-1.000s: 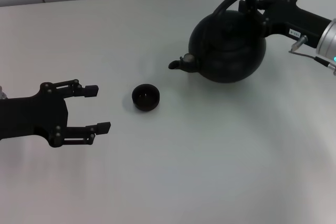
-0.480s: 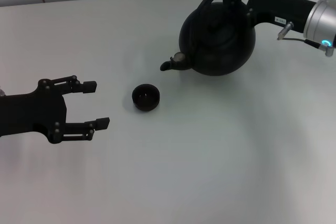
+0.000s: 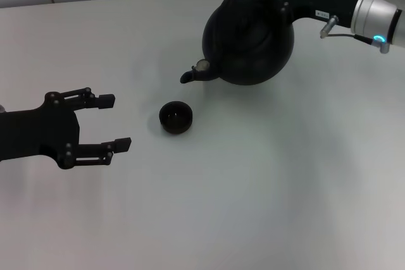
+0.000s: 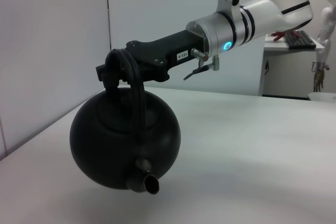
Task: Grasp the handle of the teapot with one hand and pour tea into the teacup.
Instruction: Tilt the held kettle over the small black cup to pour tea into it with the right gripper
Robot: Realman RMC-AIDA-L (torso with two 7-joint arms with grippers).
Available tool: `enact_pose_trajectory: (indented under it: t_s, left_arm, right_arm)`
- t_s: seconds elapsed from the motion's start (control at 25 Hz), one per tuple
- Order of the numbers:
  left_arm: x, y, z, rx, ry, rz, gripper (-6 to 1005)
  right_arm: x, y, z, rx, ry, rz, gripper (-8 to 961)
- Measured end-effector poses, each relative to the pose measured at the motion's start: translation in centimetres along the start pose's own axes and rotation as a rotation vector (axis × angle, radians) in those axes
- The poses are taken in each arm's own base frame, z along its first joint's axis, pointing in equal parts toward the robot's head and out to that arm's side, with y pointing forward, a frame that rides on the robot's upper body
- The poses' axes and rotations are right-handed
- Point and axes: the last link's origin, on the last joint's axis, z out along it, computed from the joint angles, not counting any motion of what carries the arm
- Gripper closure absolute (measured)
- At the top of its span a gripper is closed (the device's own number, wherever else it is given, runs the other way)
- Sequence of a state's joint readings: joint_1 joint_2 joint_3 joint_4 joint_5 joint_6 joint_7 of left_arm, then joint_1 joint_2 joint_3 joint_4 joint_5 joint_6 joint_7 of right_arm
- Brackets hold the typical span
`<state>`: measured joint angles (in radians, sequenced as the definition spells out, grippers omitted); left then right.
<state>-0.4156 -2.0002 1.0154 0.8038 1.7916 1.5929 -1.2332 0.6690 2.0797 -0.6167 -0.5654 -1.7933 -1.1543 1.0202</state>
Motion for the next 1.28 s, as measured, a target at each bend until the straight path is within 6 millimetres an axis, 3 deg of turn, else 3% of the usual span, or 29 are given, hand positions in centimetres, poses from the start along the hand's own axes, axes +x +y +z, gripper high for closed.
enact_pose_trajectory:
  t_s: [0.36, 1.28]
  left_arm:
    - [0.0, -0.2, -0.1, 0.013, -0.006, 0.002, 170]
    - [0.2, -0.6, -0.1, 0.022, -0.011, 0.014, 170]
  right_arm:
    - [-0.8, 0.2, 1.5, -0.025, 0.031, -0.064, 816]
    - [-2.3, 0.9, 2.6, -0.092, 0.041, -0.168, 817]
